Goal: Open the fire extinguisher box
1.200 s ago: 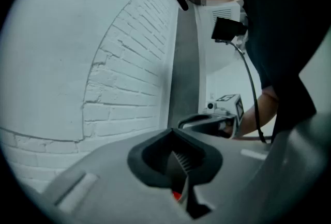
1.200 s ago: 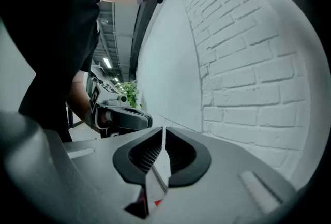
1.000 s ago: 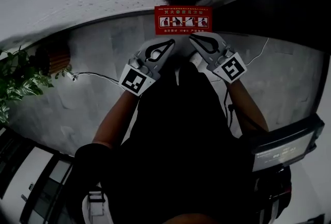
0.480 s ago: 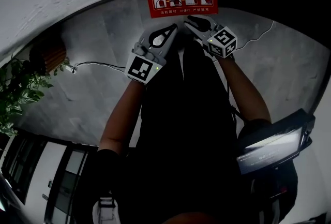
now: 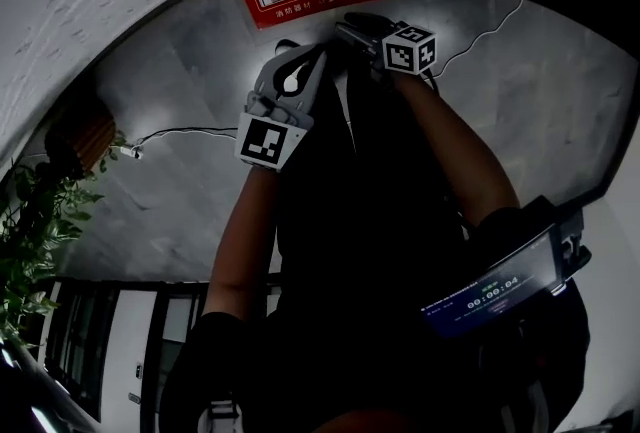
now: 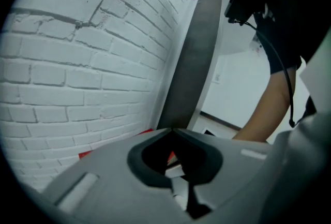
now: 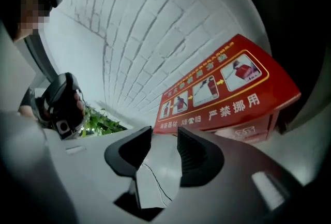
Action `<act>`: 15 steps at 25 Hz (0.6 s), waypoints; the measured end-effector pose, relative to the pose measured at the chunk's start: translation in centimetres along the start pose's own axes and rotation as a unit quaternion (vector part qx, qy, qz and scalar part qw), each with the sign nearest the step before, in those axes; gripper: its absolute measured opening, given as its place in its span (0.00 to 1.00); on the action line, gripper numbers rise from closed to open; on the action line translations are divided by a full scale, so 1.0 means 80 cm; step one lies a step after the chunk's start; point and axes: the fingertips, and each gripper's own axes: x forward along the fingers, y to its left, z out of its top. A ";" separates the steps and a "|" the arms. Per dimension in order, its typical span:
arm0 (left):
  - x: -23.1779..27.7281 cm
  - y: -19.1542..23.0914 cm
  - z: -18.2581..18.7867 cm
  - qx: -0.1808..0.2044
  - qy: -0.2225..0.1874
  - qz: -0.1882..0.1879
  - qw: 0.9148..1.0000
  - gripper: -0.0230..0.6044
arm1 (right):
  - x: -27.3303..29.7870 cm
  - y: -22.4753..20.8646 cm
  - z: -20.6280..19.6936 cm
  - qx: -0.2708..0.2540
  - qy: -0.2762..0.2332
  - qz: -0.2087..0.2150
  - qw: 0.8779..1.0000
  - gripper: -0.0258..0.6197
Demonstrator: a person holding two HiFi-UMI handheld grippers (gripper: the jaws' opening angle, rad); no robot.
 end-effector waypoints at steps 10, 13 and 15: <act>0.023 -0.002 -0.042 -0.019 0.009 -0.001 1.000 0.04 | 0.025 -0.078 -0.012 0.152 -0.057 0.004 0.987 0.27; 0.022 -0.008 -0.050 -0.023 0.014 -0.004 1.000 0.04 | 0.024 -0.087 -0.013 0.168 -0.066 0.014 0.983 0.21; 0.019 -0.010 -0.054 -0.026 0.017 -0.005 1.000 0.04 | 0.024 -0.088 -0.016 0.188 -0.072 0.027 0.979 0.26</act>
